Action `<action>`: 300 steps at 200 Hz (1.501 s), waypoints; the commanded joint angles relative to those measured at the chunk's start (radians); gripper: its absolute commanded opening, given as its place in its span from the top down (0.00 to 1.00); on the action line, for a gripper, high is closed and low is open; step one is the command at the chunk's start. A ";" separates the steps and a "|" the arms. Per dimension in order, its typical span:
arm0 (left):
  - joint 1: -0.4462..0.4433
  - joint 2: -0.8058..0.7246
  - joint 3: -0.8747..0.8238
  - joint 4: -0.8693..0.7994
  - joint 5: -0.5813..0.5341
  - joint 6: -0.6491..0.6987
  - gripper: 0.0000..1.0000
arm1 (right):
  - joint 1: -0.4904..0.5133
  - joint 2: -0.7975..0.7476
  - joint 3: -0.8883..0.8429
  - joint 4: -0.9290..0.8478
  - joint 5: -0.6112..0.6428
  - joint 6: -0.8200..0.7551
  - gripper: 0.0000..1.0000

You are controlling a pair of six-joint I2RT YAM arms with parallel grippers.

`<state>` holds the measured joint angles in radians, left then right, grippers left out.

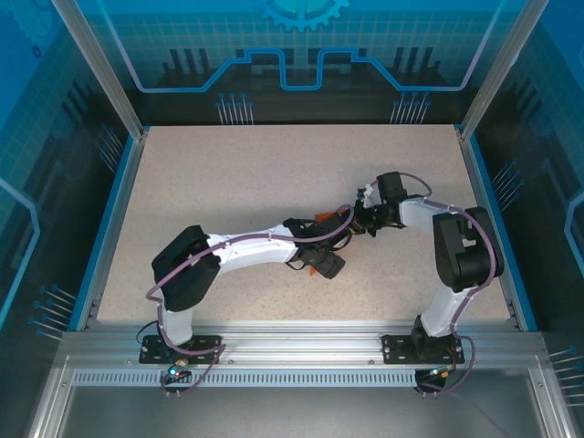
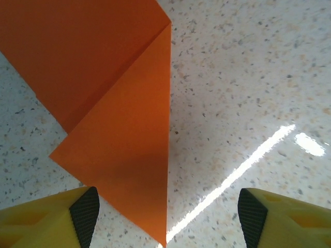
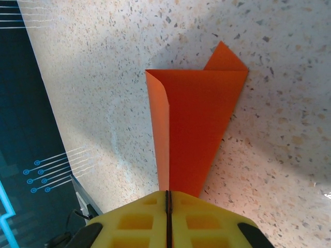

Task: Fold a paper plane with a square sheet of paper (fold left side to right side)
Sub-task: Fold the wing for the fifth time at the center of the table.

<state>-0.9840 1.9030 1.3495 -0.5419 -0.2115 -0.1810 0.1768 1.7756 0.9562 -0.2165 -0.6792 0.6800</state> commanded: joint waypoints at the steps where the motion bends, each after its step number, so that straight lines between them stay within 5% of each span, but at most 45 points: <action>1: -0.017 0.047 0.041 -0.048 -0.079 0.000 0.26 | 0.014 0.024 0.010 0.000 0.008 0.023 0.91; 123: -0.025 0.125 0.069 -0.049 -0.110 -0.006 0.41 | 0.024 0.072 0.009 0.002 0.021 0.023 0.92; 199: -0.024 0.145 0.077 -0.059 -0.124 -0.011 0.67 | 0.029 0.075 0.009 -0.005 0.015 0.011 0.92; 268: -0.024 0.134 0.066 -0.052 -0.114 -0.012 0.85 | 0.029 0.067 0.021 -0.036 0.034 -0.022 0.84; 300: -0.021 0.119 0.066 -0.050 -0.090 -0.012 0.89 | 0.019 0.032 0.027 -0.036 0.048 -0.041 0.72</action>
<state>-0.9997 2.0373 1.4002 -0.5720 -0.3183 -0.1844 0.1909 1.8370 0.9577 -0.2253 -0.6495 0.6670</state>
